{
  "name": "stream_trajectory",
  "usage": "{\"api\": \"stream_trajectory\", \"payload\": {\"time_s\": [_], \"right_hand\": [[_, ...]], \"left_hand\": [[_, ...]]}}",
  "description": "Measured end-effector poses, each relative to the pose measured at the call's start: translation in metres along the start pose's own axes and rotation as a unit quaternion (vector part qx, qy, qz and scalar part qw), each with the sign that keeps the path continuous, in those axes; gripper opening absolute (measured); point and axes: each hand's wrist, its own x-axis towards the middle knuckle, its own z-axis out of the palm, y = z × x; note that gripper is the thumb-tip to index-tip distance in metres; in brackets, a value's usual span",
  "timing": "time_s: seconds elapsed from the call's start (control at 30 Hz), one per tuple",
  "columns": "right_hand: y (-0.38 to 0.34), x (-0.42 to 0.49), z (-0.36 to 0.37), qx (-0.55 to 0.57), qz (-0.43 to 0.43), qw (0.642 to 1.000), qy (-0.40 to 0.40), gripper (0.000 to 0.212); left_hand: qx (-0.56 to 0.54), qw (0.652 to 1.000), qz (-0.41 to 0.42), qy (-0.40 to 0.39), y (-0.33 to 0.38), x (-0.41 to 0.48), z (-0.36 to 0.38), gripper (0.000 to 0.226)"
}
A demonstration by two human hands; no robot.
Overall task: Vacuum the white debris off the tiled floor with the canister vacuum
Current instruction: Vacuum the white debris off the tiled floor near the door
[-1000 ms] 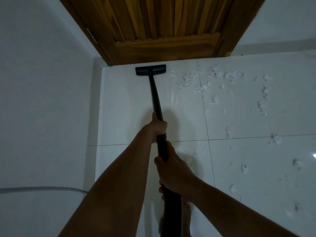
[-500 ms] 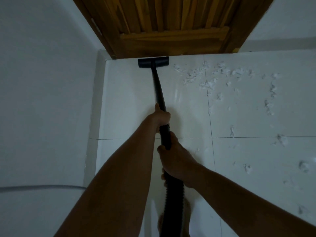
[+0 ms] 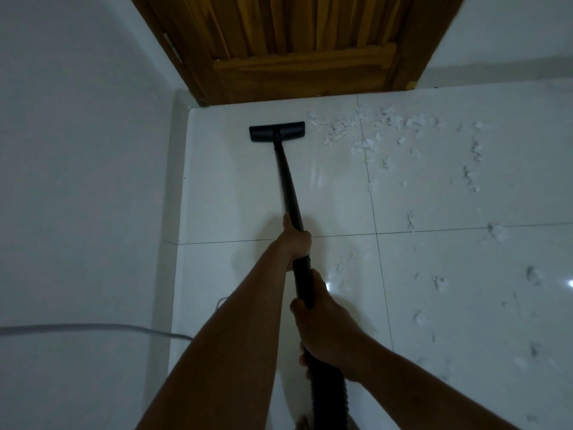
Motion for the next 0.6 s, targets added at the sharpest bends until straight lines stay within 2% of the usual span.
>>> {"api": "stream_trajectory", "payload": {"time_s": [0.27, 0.43, 0.6], "right_hand": [[0.080, -0.072, 0.035, -0.020, -0.007, 1.000, 0.000, 0.067], [0.135, -0.116, 0.052, -0.070, -0.009, 0.997, 0.008, 0.069], [0.178, -0.156, 0.062, -0.055, 0.000, 0.998, 0.001, 0.069]], "left_hand": [[0.026, 0.999, -0.011, -0.021, -0.084, -0.079, 0.030, 0.079], [0.040, 0.999, -0.017, -0.021, -0.143, -0.119, 0.058, 0.080], [0.035, 0.999, -0.030, -0.025, -0.185, -0.155, 0.082, 0.081]]}}
